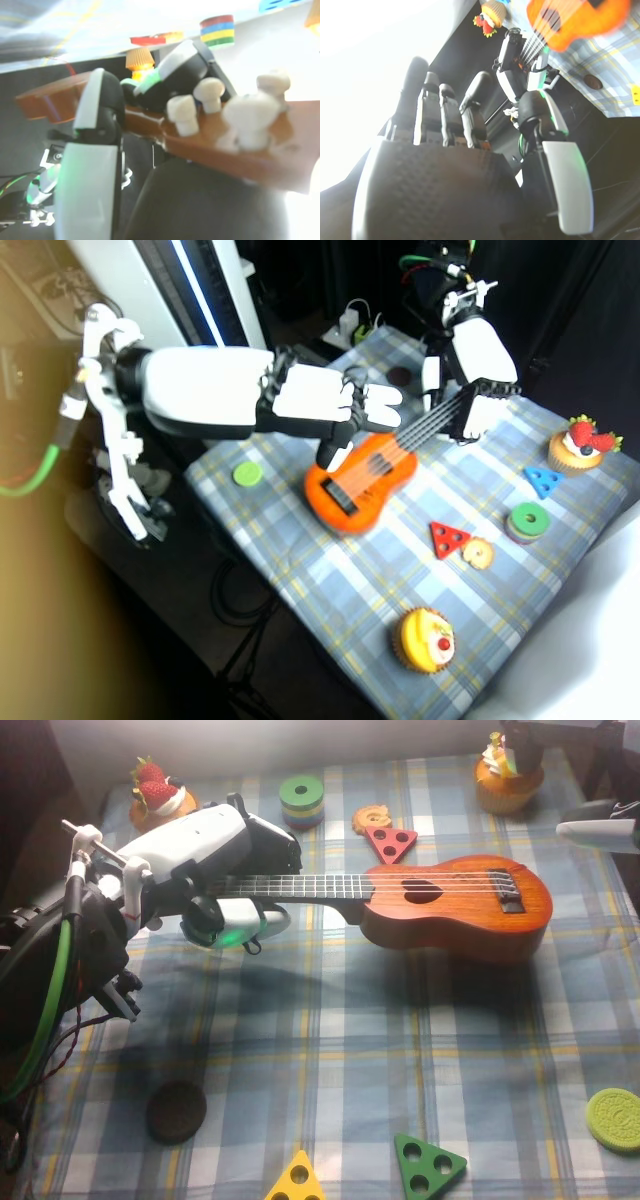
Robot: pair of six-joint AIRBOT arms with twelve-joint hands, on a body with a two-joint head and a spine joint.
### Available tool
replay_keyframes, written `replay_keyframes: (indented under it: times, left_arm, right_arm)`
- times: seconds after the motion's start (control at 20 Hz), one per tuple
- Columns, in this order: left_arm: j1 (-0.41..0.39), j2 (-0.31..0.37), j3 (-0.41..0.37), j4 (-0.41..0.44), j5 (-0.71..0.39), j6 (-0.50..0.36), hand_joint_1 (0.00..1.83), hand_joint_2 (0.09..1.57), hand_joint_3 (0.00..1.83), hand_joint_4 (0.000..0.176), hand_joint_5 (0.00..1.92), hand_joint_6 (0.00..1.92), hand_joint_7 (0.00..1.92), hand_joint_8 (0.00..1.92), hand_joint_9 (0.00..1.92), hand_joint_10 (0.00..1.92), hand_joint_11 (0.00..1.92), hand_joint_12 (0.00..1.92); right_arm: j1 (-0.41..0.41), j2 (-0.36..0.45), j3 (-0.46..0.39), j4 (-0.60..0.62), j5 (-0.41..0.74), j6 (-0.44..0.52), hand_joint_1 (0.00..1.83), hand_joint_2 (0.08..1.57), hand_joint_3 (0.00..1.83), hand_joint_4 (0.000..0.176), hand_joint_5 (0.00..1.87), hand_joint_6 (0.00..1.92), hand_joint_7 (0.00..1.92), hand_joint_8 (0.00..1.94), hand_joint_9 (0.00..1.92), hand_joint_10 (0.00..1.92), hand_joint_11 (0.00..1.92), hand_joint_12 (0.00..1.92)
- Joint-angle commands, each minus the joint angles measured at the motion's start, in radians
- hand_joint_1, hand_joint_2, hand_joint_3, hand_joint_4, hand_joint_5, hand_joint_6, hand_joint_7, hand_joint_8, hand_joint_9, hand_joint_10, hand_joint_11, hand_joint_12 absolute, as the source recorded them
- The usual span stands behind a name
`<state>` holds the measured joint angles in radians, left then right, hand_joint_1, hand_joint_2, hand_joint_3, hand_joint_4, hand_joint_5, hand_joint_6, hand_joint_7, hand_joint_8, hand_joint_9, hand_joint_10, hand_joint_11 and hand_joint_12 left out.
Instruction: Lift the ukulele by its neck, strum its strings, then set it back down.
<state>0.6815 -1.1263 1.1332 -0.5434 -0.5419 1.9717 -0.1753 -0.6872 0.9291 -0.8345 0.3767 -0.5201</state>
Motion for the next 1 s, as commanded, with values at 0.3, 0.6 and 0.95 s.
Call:
replay_keyframes:
  times: [0.3, 0.6, 0.95]
  left_arm:
    - [-0.006, 0.009, -0.023, 0.058, -0.082, -0.001, 1.15, 1.31, 0.0, 0.0, 0.61, 1.33, 0.65, 1.76, 0.5, 1.92, 0.57, 1.92]
    - [-0.004, 0.025, -0.043, 0.076, -0.086, -0.001, 0.91, 1.16, 0.0, 0.0, 0.42, 0.17, 0.29, 0.93, 0.12, 1.55, 0.04, 1.92]
    - [0.008, 0.073, -0.097, 0.122, -0.134, -0.032, 0.79, 1.08, 0.0, 0.015, 0.21, 0.0, 0.3, 0.01, 0.09, 0.65, 0.0, 1.51]
  right_arm:
    - [0.009, 0.016, 0.0, 0.037, 0.079, -0.004, 0.44, 1.38, 0.0, 0.0, 0.14, 1.37, 0.0, 0.58, 0.0, 0.24, 0.0, 1.92]
    - [0.009, 0.021, -0.003, 0.04, 0.081, -0.004, 0.43, 1.35, 0.0, 0.026, 0.12, 1.3, 0.0, 0.54, 0.0, 0.19, 0.0, 1.92]
    - [0.009, 0.036, -0.012, 0.046, 0.094, -0.004, 0.46, 1.38, 0.0, 0.0, 0.01, 1.26, 0.0, 0.69, 0.0, 0.7, 0.0, 1.92]
